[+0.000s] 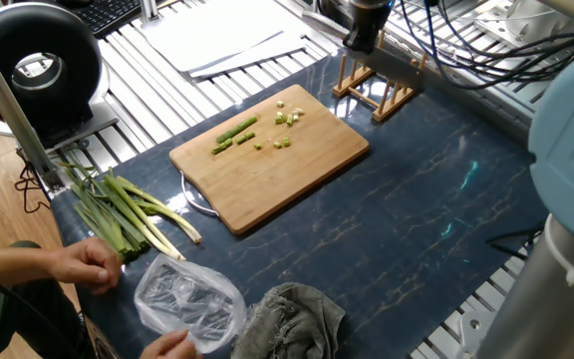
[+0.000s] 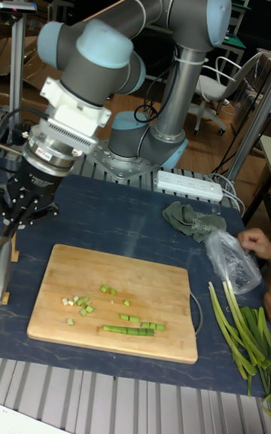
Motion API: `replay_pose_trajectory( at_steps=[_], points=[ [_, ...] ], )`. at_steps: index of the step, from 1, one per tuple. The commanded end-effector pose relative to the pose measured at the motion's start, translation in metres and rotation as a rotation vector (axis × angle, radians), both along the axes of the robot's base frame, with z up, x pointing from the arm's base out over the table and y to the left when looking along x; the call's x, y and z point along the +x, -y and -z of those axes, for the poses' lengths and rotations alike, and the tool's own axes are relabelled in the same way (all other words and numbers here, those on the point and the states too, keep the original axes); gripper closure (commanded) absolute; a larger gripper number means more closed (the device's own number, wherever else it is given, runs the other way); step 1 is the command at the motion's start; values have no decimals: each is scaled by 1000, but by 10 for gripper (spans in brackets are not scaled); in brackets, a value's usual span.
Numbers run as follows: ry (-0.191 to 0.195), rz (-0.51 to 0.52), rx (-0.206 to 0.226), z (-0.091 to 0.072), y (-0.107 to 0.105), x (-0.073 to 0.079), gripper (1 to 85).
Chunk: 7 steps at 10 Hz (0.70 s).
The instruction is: Chop the scallions
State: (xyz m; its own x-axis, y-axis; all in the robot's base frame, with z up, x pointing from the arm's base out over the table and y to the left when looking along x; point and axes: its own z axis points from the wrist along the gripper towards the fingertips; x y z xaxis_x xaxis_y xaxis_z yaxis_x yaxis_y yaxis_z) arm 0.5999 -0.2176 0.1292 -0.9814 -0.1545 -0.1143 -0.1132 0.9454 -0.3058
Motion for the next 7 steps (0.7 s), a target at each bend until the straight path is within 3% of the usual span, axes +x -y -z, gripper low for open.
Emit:
replay_pose_trajectory(
  at_steps=[1,7],
  points=[
    [25,2,56,20,3,9,843],
    [56,-43,64,44,16,23,843]
  ],
)
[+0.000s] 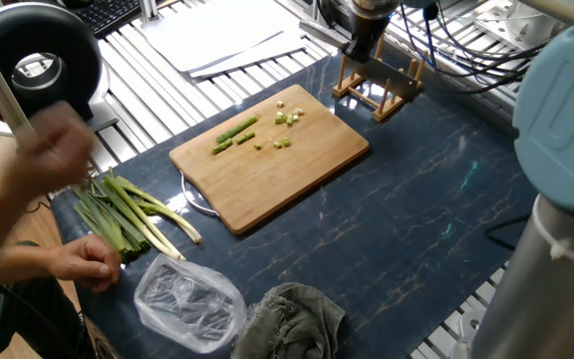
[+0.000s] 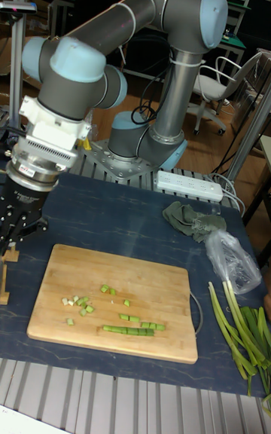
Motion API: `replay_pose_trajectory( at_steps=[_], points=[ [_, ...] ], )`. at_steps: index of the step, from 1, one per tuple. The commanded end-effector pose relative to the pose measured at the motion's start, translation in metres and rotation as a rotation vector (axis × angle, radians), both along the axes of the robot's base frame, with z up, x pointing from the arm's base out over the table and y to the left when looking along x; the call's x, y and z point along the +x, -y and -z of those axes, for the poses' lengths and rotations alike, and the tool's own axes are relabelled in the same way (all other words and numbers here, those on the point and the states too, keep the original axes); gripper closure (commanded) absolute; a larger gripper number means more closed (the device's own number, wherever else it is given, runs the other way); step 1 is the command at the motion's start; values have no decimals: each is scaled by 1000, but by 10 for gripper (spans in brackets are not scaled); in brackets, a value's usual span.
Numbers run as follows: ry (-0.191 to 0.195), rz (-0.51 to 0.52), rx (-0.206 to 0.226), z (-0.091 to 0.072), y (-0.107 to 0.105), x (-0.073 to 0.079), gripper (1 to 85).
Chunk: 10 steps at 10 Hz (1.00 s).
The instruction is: Chop the scallions
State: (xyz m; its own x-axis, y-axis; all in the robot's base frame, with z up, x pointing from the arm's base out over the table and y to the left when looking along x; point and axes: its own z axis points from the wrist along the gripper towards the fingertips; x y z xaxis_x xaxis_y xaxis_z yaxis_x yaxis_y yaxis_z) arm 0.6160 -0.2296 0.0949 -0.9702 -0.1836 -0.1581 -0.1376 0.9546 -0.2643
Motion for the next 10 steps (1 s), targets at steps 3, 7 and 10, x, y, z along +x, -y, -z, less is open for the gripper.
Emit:
replay_pose_trajectory(
  at_steps=[3,7,10],
  points=[
    [22,4,12,16,5,12,843],
    [15,9,12,22,5,14,793],
    [6,-49,32,23,-3,15,570]
  ],
)
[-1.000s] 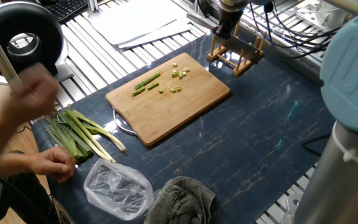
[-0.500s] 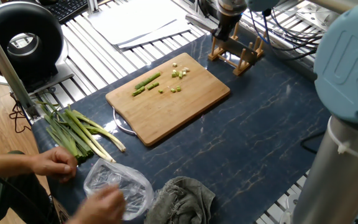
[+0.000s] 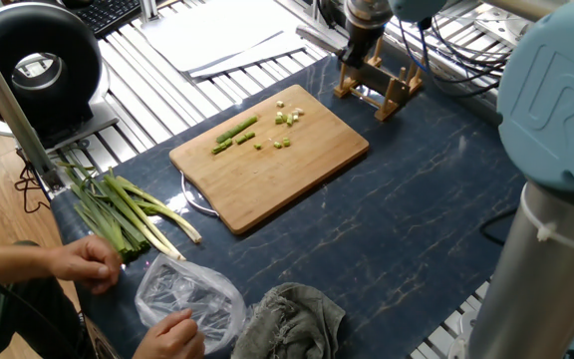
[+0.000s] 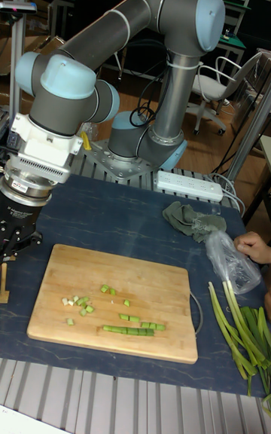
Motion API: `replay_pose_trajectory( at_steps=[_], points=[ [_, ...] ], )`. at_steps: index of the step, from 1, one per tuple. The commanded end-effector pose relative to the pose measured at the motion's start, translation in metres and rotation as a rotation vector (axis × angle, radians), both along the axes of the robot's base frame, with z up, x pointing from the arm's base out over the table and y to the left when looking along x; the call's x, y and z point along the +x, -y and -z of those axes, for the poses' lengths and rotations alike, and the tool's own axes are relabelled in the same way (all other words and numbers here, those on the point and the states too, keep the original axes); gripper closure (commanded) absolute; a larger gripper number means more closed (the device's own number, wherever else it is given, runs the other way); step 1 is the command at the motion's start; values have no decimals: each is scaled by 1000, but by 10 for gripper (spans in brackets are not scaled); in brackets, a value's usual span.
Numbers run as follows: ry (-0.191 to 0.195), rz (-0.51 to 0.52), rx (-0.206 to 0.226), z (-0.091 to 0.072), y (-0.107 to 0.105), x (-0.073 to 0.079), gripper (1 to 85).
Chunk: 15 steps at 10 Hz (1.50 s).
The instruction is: Chop the scallions
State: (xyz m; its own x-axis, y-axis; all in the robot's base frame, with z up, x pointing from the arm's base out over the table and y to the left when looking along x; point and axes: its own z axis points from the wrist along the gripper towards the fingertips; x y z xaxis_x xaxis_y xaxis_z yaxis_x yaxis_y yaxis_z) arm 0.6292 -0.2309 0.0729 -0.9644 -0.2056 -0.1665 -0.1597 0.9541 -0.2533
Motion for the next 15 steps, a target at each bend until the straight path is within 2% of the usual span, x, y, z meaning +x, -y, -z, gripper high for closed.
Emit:
replay_pose_trajectory(
  at_steps=[1,7,15],
  points=[
    [0,-36,23,1,-5,2,530],
    [2,-55,22,3,-2,0,453],
    [8,-50,25,3,-2,0,447]
  ],
)
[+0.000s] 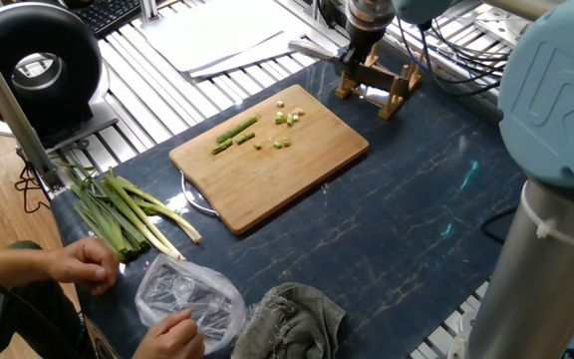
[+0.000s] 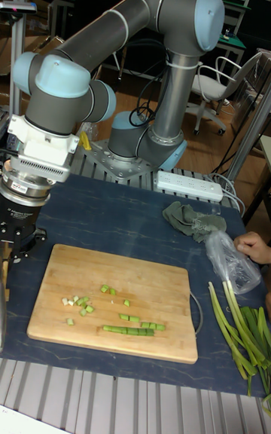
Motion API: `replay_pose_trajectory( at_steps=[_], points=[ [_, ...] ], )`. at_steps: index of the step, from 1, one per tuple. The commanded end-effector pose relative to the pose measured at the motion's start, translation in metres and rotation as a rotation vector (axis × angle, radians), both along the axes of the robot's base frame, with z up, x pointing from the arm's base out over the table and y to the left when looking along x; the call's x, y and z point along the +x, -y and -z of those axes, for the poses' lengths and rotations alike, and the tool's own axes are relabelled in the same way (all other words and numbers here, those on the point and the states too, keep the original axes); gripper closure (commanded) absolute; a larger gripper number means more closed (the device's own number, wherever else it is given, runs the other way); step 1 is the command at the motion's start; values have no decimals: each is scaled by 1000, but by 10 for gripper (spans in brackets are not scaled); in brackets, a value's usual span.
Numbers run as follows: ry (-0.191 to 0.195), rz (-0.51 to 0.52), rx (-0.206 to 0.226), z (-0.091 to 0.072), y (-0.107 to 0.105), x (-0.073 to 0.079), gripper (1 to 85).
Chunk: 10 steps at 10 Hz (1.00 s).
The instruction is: Chop the scallions
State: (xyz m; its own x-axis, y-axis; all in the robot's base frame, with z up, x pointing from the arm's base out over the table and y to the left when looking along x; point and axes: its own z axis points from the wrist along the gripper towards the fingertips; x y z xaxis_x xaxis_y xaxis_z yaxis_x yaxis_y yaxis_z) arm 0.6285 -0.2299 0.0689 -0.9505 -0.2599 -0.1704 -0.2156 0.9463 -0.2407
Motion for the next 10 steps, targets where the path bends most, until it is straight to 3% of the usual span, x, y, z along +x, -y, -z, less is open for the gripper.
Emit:
replay_pose_trajectory(
  at_steps=[1,3,6,7,8,9,10],
  points=[
    [3,6,11,-2,-1,-1,447],
    [-23,9,11,-12,-2,-15,433],
    [-114,28,31,-54,-27,-65,423],
    [-144,55,75,-66,-50,-82,430],
    [-171,122,147,-75,-83,-91,473],
    [-219,222,200,-84,-118,-101,587],
    [-231,329,222,-87,-147,-101,840]
  ],
)
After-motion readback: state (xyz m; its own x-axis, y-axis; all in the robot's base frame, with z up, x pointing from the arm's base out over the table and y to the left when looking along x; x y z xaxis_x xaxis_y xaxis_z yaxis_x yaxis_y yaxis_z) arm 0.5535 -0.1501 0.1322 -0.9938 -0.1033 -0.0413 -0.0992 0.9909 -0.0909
